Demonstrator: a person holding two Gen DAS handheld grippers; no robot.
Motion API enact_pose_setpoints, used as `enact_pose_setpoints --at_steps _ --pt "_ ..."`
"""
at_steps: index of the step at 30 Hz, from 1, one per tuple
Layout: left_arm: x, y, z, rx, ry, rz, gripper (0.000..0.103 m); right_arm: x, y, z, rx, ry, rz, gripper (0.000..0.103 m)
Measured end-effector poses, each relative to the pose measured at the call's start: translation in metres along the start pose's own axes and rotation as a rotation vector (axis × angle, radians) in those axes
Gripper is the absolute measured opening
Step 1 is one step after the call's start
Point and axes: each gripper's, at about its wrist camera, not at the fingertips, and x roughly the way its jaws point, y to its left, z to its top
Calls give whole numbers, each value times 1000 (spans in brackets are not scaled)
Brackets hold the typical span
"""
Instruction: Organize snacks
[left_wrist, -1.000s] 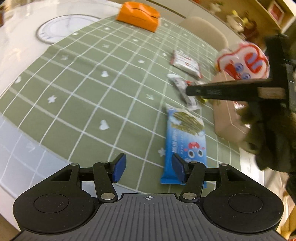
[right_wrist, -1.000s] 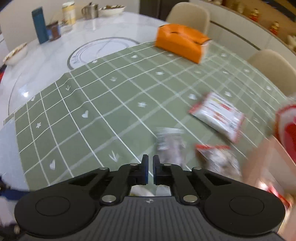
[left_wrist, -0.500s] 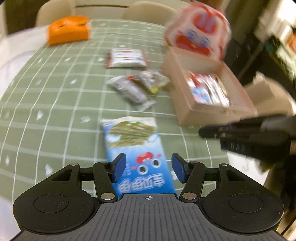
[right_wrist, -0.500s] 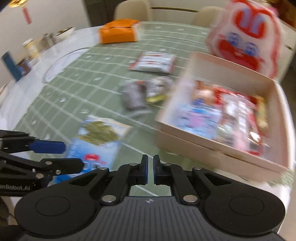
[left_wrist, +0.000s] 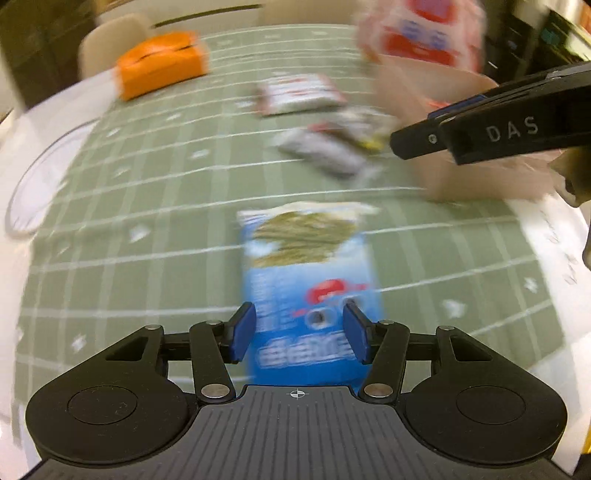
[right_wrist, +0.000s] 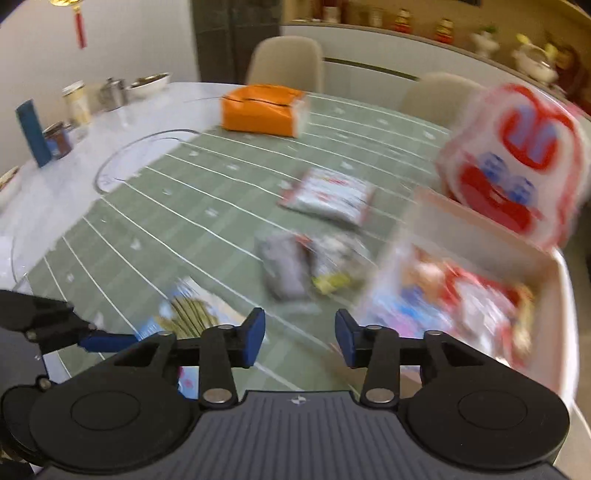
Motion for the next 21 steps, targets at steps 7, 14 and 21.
enact_pose_setpoints --at_steps 7,14,21 --pt "-4 63 -7 -171 34 -161 55 88 20 62 17 129 26 58" --pt "-10 80 -6 -219 13 -229 55 129 15 56 109 237 -11 45" --pt "7 63 4 -160 30 -286 56 80 29 7 186 259 70 35"
